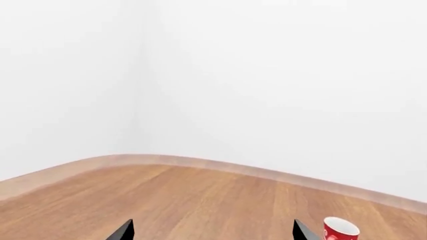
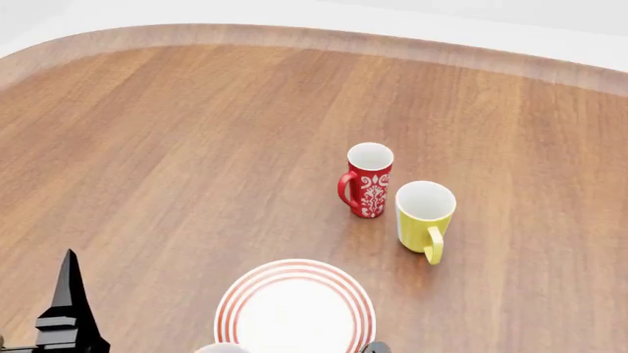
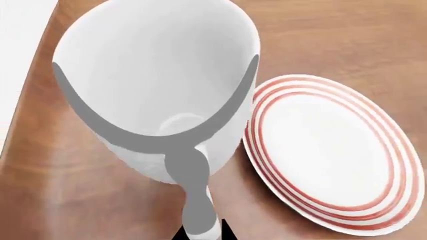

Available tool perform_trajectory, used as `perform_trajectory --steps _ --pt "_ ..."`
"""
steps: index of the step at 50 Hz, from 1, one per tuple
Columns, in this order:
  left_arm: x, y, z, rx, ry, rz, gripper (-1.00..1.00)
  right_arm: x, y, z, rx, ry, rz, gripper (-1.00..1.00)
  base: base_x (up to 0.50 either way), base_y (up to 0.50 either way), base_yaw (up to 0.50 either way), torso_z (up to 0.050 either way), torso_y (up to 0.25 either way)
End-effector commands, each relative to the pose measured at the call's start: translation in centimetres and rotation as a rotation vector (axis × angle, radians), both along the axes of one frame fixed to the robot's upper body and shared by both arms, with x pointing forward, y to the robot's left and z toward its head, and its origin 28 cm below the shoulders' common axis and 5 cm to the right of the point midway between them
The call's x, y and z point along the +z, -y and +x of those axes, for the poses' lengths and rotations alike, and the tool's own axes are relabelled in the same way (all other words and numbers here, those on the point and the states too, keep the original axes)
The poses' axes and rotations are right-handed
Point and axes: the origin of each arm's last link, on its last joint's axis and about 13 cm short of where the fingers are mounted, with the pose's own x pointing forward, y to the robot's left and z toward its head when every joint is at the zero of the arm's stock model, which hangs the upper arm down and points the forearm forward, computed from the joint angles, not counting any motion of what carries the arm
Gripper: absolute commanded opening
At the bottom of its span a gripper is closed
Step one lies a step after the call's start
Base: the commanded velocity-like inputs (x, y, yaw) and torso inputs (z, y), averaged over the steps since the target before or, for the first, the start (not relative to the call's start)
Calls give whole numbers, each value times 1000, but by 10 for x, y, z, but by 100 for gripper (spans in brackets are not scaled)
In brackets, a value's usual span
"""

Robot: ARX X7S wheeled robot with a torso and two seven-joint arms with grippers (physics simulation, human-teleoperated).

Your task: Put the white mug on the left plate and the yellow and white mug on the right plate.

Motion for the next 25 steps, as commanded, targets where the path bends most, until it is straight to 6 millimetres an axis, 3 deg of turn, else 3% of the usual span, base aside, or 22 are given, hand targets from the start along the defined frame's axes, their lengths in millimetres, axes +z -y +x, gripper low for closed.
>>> perform_trajectory --steps 1,15,25 --pt "1 0 1 1 5 0 100 26 -4 9 -26 102 33 -100 0 0 0 0 0" --pt "5 -1 -1 4 17 -15 100 37 -7 35 -152 104 102 -100 0 0 0 0 0" --pt "8 1 -3 -12 21 -22 100 33 -6 59 -267 85 102 -100 0 0 0 0 0"
